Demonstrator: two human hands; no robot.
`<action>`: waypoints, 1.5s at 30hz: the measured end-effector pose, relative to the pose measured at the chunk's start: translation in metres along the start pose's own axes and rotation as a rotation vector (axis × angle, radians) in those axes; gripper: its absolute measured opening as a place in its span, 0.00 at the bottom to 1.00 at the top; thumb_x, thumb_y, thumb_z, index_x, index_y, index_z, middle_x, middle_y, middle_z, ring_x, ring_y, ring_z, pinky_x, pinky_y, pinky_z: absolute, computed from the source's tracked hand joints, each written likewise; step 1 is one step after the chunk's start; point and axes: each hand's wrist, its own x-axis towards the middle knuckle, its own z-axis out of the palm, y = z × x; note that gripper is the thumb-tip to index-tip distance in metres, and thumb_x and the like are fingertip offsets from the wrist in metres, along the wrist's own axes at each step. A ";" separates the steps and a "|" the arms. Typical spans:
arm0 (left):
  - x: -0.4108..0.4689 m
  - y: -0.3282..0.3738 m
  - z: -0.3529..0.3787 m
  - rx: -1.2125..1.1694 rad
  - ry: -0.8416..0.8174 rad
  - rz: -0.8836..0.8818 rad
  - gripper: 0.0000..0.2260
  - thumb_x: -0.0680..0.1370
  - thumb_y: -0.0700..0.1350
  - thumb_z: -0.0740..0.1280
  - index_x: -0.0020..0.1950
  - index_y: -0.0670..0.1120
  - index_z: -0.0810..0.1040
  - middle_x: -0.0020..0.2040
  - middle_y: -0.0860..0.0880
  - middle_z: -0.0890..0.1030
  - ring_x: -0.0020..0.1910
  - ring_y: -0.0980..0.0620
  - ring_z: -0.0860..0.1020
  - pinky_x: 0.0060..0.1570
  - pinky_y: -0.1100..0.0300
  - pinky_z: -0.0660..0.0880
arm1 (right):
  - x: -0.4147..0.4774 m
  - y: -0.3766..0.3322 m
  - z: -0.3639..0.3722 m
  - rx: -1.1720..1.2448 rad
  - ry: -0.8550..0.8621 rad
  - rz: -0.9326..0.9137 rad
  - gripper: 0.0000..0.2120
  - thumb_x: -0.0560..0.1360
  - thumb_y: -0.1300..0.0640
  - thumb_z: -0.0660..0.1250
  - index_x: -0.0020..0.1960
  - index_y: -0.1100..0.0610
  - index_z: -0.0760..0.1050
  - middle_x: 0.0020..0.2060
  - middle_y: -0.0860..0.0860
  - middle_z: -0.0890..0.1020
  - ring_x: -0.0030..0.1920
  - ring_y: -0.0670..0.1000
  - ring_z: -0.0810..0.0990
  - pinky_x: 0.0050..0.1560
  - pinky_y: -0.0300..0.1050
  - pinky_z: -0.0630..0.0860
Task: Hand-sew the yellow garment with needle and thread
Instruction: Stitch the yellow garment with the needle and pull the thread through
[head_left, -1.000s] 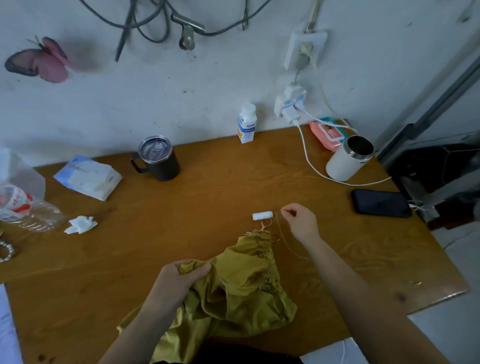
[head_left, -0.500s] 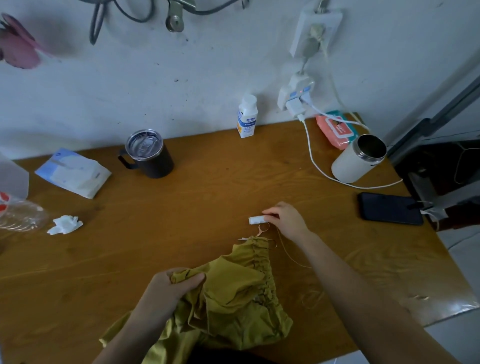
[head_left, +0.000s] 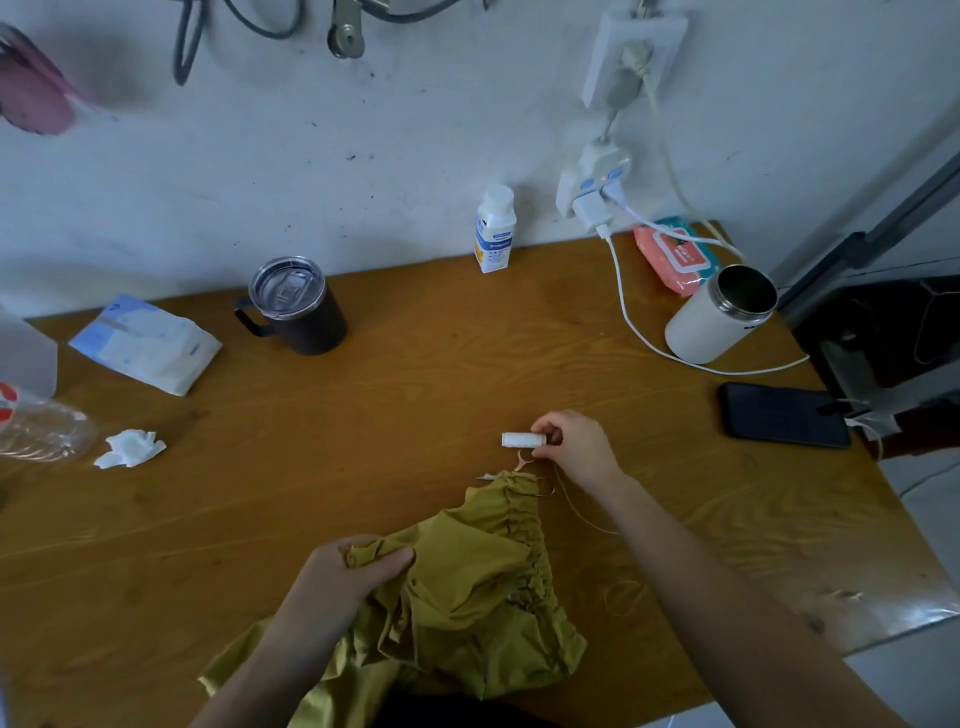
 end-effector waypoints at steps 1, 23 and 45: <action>0.000 0.000 0.000 0.002 0.000 0.003 0.07 0.74 0.42 0.71 0.45 0.39 0.86 0.45 0.40 0.86 0.44 0.41 0.85 0.49 0.50 0.78 | 0.000 0.001 0.000 0.014 -0.001 0.007 0.15 0.67 0.60 0.75 0.53 0.54 0.79 0.50 0.49 0.80 0.45 0.44 0.74 0.46 0.35 0.69; 0.003 -0.004 -0.005 -0.025 -0.023 0.010 0.06 0.74 0.41 0.71 0.46 0.39 0.84 0.44 0.41 0.86 0.44 0.43 0.85 0.45 0.53 0.79 | -0.004 -0.001 -0.003 0.061 0.007 0.133 0.09 0.76 0.55 0.67 0.51 0.58 0.81 0.40 0.50 0.81 0.40 0.47 0.78 0.41 0.39 0.73; 0.001 -0.007 -0.006 -0.079 -0.055 0.037 0.06 0.75 0.40 0.70 0.45 0.38 0.85 0.45 0.39 0.86 0.44 0.42 0.85 0.40 0.57 0.81 | -0.008 -0.017 -0.003 -0.235 -0.169 0.151 0.09 0.79 0.59 0.59 0.50 0.59 0.78 0.44 0.54 0.79 0.41 0.50 0.74 0.39 0.42 0.68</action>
